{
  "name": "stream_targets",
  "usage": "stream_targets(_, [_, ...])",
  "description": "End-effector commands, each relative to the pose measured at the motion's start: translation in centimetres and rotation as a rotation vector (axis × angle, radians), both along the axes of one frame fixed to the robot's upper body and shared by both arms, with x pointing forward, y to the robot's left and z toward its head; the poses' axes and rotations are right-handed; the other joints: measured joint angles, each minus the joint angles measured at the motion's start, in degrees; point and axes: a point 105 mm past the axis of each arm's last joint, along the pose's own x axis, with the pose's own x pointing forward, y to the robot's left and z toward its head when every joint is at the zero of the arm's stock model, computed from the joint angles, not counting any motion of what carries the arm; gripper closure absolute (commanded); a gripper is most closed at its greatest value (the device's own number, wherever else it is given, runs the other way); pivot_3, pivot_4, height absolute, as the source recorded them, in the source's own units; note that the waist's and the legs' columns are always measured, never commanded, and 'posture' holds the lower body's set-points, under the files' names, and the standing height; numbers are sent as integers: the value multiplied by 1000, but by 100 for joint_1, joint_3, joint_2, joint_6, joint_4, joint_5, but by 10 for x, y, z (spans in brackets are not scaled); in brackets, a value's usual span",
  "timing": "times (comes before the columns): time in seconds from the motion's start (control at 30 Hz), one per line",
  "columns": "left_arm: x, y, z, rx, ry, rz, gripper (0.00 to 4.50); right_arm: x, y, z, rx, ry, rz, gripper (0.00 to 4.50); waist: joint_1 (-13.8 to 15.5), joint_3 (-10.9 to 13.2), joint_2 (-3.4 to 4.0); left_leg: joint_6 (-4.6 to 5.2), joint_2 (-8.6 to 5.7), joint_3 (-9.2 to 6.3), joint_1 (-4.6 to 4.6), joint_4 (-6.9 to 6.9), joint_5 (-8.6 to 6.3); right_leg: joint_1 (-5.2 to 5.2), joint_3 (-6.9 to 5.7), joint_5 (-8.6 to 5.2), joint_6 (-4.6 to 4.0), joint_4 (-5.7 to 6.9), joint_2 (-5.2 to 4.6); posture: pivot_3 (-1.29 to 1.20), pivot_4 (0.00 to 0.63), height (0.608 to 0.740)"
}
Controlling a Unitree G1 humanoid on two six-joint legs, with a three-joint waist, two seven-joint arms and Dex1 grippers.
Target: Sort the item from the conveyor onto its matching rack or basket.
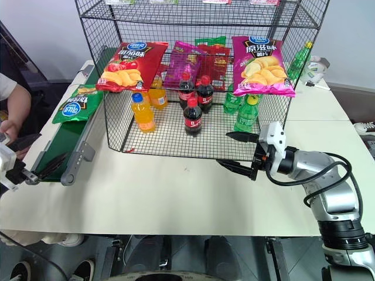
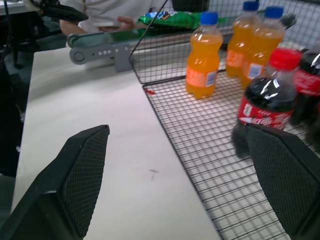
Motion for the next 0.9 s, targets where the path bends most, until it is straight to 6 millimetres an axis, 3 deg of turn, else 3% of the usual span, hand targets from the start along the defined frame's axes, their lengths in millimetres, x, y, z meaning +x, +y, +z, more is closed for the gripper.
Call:
stream_targets(0.03, [-9, 13, 10, 282, -25, 13, 0, -4, 9, 8, 1, -34, 47, 54, -13, 0, 0, 0, 0, 0, 0, -2, 0, -1, 1, 0, -1, 0, 0, 0, 150, 739])
stream_targets(0.2, [-8, 30, 19, 444, -83, 90, 0, -1, 13, 8, 9, -36, 61, 54, -28, 0, 1, 0, 1, 2, -1, -10, 0, -9, 3, 0, -1, -1, -1, 0, 150, 739])
stream_targets(0.3, [-10, 39, 11, 557, -58, 105, 0, -2, 14, 8, -5, -48, 67, 54, -27, 0, 1, 0, 1, 2, -5, -10, 0, -12, 3, 0, -1, -2, -2, 0, 150, 739])
stream_targets(0.57, [-4, 39, -6, 574, -46, 93, 0, -10, 23, 12, -4, -57, 114, 54, -27, 0, 1, 0, 1, 5, -11, -13, 0, -20, 3, 0, -1, -1, -4, 0, 150, 739])
stream_targets(0.9, [4, 34, -17, 557, -41, 63, 0, -6, 2, 15, -51, -76, 52, 54, -25, -1, 0, 0, 1, 6, -12, -13, 0, -21, 2, 0, 0, 0, -4, 0, 150, 739])
